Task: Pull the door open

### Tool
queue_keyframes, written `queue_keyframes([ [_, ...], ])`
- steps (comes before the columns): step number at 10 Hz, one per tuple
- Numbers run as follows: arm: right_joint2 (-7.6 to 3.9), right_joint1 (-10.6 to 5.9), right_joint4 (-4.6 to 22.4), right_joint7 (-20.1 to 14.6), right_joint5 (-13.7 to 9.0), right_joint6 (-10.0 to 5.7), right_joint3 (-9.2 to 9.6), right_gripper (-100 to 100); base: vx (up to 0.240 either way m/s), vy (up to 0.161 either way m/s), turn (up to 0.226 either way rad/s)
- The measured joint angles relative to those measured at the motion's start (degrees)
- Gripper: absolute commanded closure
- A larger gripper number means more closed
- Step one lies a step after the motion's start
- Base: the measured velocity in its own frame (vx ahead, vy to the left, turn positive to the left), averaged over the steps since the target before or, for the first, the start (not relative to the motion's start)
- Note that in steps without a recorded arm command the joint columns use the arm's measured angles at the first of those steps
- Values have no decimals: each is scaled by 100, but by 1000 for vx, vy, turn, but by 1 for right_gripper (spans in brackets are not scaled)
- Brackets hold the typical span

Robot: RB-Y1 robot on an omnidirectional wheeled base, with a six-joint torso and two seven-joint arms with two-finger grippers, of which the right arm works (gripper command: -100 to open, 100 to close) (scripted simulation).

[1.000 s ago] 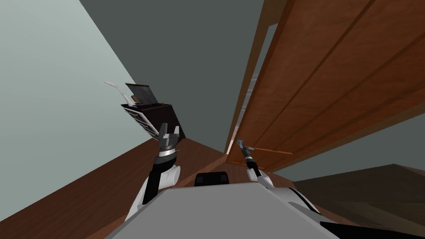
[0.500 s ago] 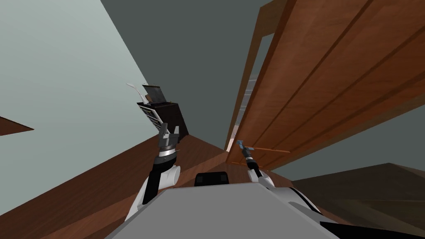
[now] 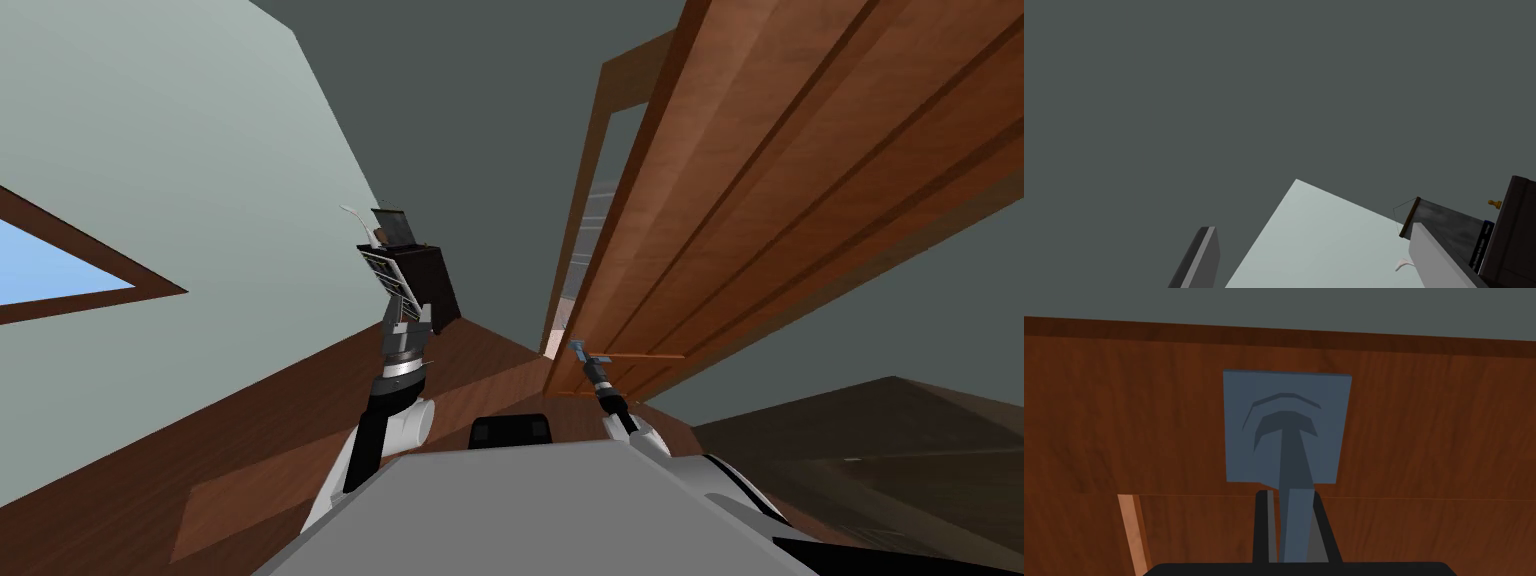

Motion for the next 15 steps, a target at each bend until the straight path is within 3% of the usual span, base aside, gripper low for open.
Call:
queue_keyframes([
  [3,-28,95,-73,-72,36,-9,66,100,-177,-56,111],
  [7,-10,0,20,-31,-10,-15,77,100,-230,-111,216],
  [11,8,-9,-69,18,-69,77,87,100,-213,-102,221],
  [15,35,-110,25,57,-107,57,105,100,-198,-53,107],
])
